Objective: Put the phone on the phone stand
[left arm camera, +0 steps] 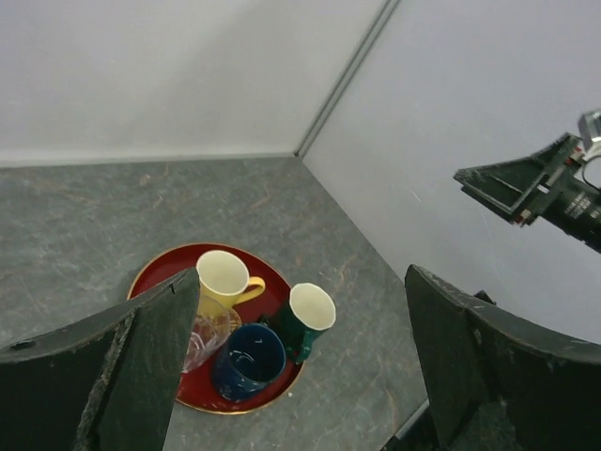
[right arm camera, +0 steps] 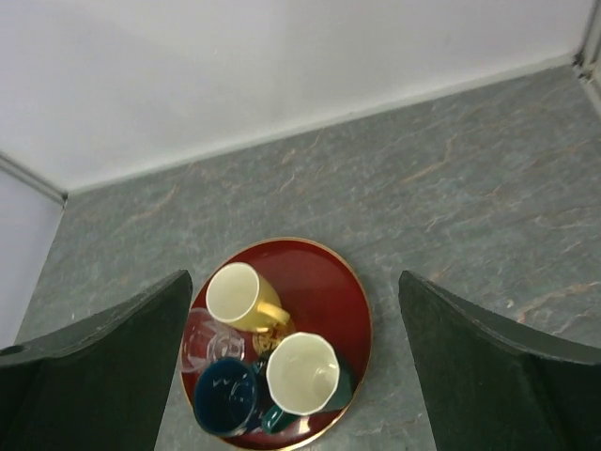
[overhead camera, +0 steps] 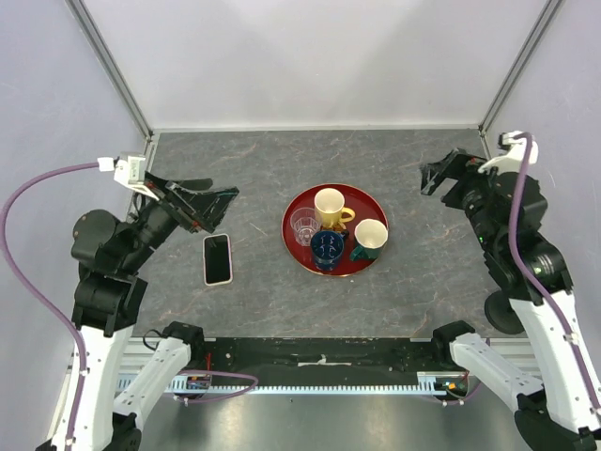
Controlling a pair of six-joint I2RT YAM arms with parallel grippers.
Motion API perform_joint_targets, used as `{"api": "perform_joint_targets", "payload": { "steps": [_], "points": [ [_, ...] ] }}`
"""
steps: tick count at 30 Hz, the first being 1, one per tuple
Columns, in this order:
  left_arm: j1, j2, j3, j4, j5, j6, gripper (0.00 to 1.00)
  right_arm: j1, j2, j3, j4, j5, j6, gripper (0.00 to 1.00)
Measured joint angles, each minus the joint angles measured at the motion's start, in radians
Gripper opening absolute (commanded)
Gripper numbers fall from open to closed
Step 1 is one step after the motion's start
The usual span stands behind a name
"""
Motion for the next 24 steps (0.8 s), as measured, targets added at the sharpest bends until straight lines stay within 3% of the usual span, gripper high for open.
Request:
{"api": "perform_joint_targets", "payload": {
  "steps": [8,14,18,24],
  "points": [
    [0.0,0.114,-0.018,-0.019,0.202,-0.005,0.96,0.0,0.127,-0.024,0.0,-0.189,0.012,0.98],
    [0.0,0.158,-0.069,-0.043,0.302,-0.006,0.95,-0.001,0.217,-0.026,0.0,-0.22,0.089,0.98],
    [0.0,0.137,-0.109,-0.075,0.308,-0.005,0.94,0.0,0.237,-0.042,-0.048,-0.112,0.163,0.98],
    [0.0,0.142,-0.112,-0.088,0.311,-0.002,0.94,-0.002,0.213,-0.043,-0.245,0.224,0.335,0.98]
  ]
}}
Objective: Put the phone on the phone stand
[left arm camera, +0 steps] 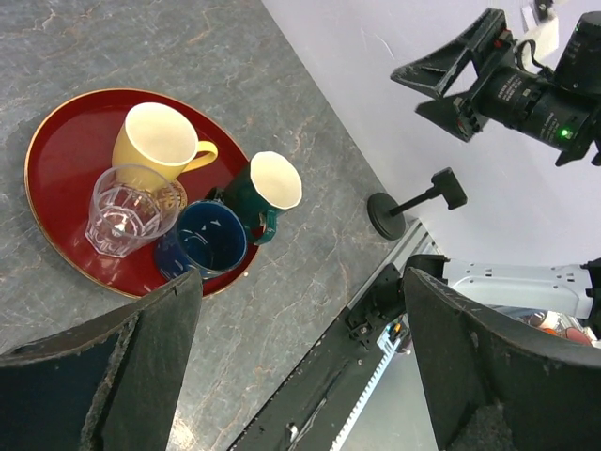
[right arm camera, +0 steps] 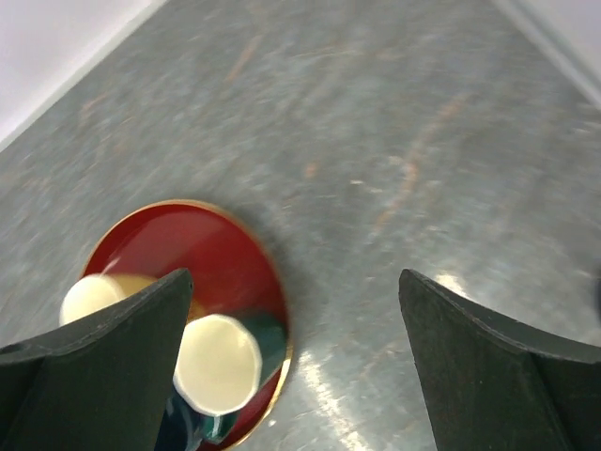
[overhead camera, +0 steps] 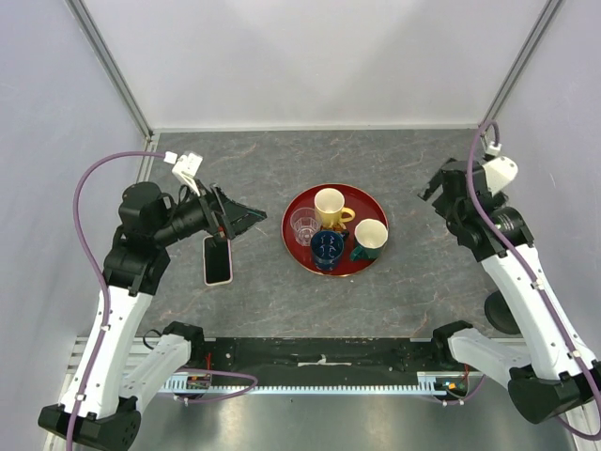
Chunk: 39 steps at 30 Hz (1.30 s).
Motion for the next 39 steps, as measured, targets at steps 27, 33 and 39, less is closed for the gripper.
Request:
{"api": "perform_joint_targets", "payload": {
  "steps": [27,33,39],
  "points": [
    [-0.033,0.064,-0.001,-0.01,-0.003,0.005,0.92,-0.478,-0.06,-0.024,-0.392,0.354,0.188,0.86],
    [-0.049,0.074,-0.003,-0.009,-0.003,0.006,0.91,-0.493,-0.107,-0.079,-0.4,0.306,0.207,0.77],
    [-0.066,0.091,-0.017,-0.005,-0.003,0.006,0.9,-0.497,-0.161,-0.116,-0.405,0.271,0.235,0.7]
  ]
}}
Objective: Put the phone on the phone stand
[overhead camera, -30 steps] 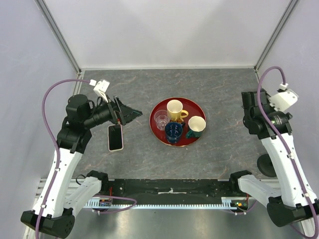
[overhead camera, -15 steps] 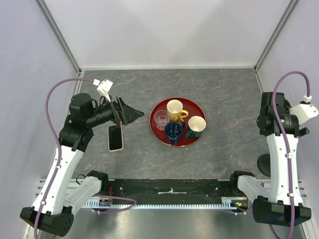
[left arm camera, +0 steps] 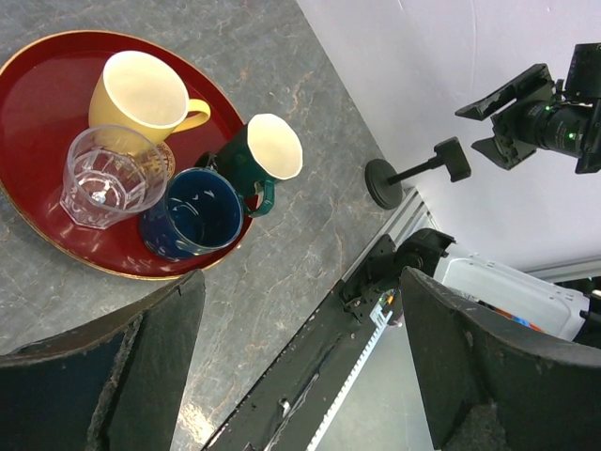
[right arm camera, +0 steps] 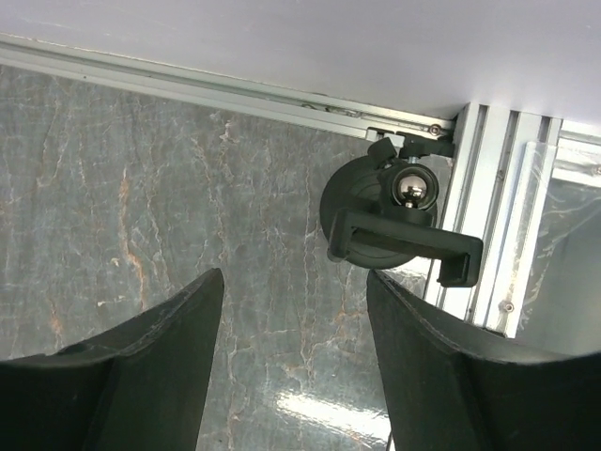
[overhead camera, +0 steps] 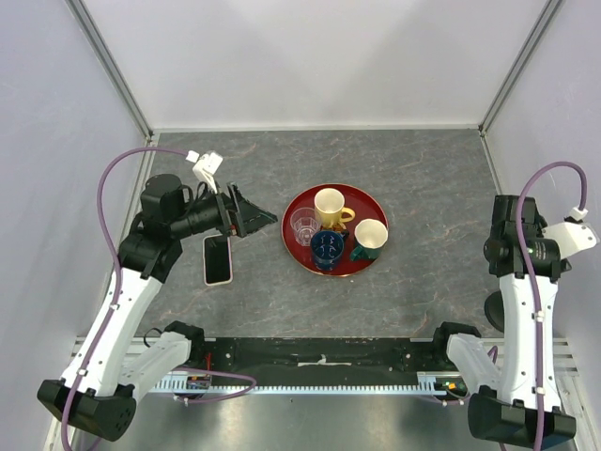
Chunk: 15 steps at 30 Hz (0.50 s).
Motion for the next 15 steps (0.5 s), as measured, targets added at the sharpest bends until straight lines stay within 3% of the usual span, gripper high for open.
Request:
{"api": "perform_joint_targets", "payload": {
  "steps": [15],
  "points": [
    [-0.045,0.024,-0.011,0.002,-0.012,0.0,0.89,-0.057,0.013,-0.129,0.0,0.013,0.122,0.71]
  ]
}}
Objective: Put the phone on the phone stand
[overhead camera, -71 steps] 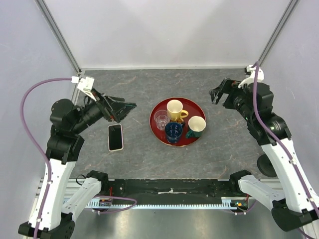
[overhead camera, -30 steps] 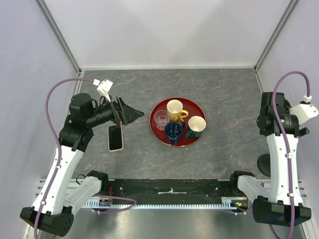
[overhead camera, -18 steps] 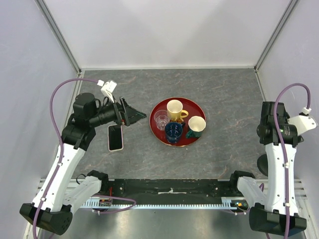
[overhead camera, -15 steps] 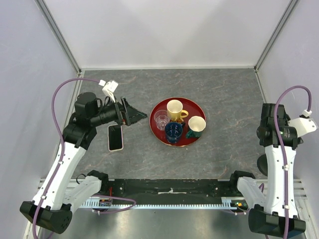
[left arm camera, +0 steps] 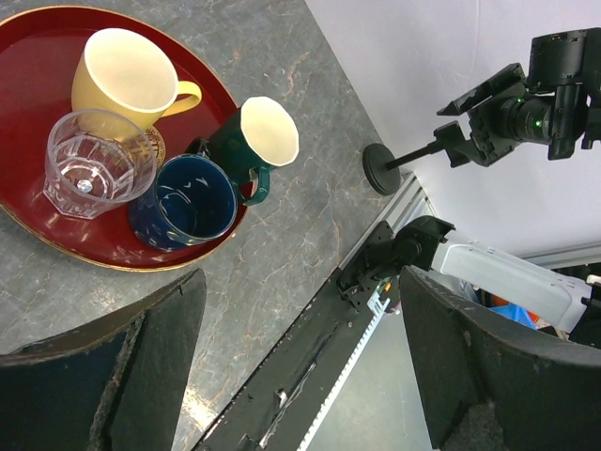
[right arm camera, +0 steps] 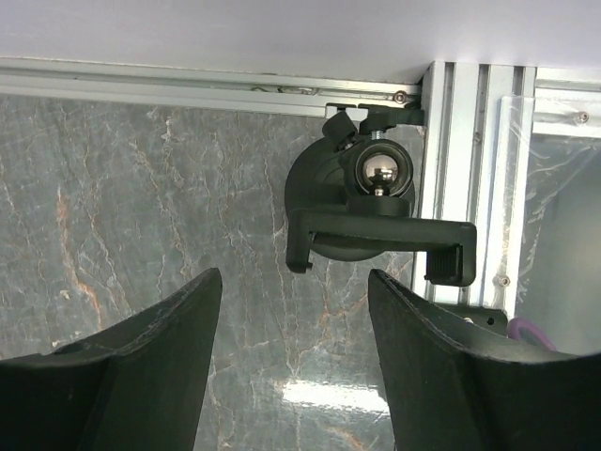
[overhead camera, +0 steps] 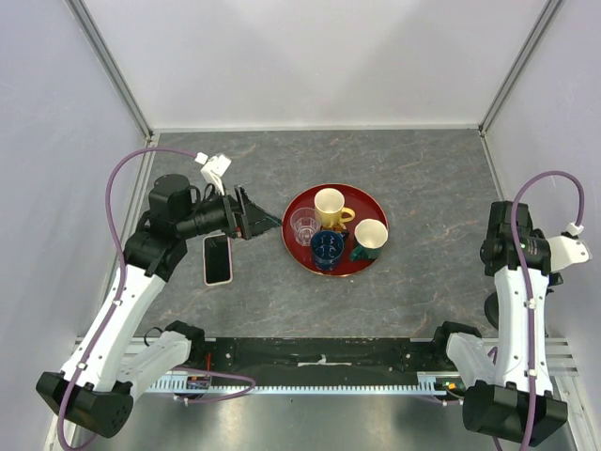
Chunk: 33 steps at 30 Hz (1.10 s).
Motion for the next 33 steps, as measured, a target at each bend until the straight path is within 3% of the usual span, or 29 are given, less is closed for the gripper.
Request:
{"api": "perform_joint_targets", "payload": {
  "steps": [9,23,29,30,33],
  "points": [
    [-0.013,0.01,-0.001,0.0,-0.022,0.0,0.89,-0.045,0.007,-0.037,0.065,-0.014,0.005,0.68],
    [-0.031,0.018,-0.002,0.0,-0.049,0.003,0.88,-0.069,0.041,-0.045,0.138,0.001,0.027,0.51],
    [-0.041,0.031,-0.002,0.0,-0.051,0.01,0.88,-0.069,0.039,-0.055,0.153,0.006,0.043,0.23],
    [-0.043,0.031,-0.002,0.0,-0.052,0.01,0.88,-0.07,0.037,-0.062,0.155,0.006,0.048,0.12],
    [-0.047,0.031,-0.002,0.0,-0.052,0.012,0.88,-0.071,0.037,-0.074,0.162,0.005,0.048,0.03]
  ]
}}
